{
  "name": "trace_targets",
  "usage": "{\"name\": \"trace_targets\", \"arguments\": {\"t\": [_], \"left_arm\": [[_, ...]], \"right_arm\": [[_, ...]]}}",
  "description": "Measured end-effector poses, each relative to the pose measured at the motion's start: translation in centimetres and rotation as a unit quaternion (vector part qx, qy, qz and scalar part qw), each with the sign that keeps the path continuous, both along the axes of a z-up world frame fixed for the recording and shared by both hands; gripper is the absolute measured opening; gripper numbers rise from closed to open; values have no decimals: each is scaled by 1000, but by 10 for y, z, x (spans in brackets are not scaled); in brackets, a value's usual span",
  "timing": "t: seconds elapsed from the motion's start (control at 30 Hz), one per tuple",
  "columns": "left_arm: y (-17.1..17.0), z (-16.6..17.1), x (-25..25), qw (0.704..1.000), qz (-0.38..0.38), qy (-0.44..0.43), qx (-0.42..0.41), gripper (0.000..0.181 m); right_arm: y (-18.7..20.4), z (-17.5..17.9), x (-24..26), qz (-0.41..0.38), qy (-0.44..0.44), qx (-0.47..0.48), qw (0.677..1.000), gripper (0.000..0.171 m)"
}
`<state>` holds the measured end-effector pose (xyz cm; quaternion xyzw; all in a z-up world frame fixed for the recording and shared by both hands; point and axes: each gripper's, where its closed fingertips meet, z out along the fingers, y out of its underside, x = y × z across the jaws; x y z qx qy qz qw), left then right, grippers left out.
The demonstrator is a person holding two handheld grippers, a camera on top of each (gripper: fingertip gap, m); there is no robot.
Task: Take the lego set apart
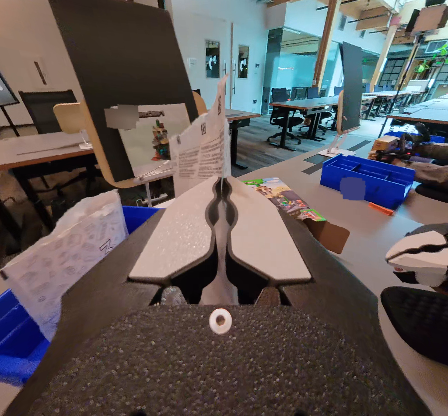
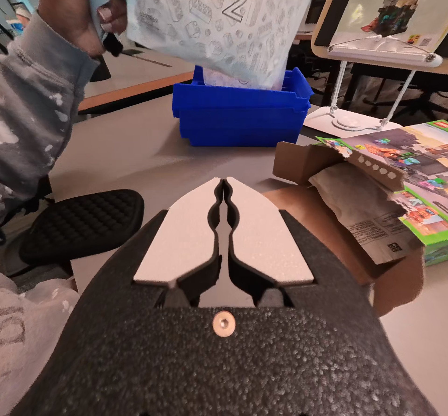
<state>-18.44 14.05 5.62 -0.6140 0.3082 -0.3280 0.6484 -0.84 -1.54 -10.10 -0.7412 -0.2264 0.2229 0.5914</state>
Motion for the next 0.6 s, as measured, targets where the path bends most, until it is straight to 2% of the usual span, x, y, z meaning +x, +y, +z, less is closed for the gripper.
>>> {"name": "trace_targets", "arguments": {"t": [0.17, 0.47, 0.6], "left_arm": [[-33, -26, 25, 999, -44, -2, 29, 1], [-68, -50, 56, 992, -100, -71, 0, 0], [-77, -68, 70, 991, -117, -64, -13, 0]], "right_arm": [[1, -7, 7, -30, -20, 6, 999, 0], [0, -16, 20, -63, -24, -2, 998, 0], [-3, -17, 23, -70, -26, -3, 997, 0]]}}
